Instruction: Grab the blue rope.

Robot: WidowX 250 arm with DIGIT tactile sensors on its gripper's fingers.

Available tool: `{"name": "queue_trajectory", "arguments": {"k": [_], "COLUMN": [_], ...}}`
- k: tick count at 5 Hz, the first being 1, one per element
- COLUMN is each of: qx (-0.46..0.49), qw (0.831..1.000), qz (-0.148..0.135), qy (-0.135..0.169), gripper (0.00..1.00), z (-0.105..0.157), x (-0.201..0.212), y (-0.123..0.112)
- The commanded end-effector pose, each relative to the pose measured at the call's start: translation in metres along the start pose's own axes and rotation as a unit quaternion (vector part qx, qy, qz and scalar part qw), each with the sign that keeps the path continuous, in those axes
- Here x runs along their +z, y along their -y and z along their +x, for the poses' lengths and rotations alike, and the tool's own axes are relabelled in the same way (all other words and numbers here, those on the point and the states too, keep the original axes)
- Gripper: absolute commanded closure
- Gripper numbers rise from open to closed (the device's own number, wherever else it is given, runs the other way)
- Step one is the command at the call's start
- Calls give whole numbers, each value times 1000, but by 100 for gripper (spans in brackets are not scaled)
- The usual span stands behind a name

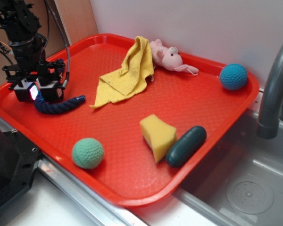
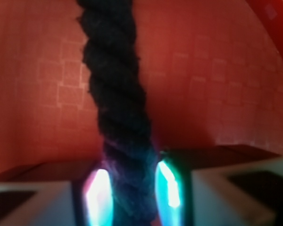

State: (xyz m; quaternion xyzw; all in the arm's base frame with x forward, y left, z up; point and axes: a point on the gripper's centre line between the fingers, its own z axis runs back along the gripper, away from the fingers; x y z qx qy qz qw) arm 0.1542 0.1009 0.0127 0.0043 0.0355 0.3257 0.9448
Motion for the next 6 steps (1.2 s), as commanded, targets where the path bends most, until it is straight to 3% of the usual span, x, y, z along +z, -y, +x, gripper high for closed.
{"name": "queue_trajectory", "arguments": {"k": [1,2,3,4,6], "qx": [-196,-252,-299,-322,-311], "qw": [979,964,950,943,948], "qz": [-27,-35,-47,-46,-23], "qy": [44,70,76,70,67], "gripper": [100,100,100,100,100], "z": [-22,-34,-45,-48,-48], "x": [83,133,183,194,189], "y": [21,37,54,68,67]}}
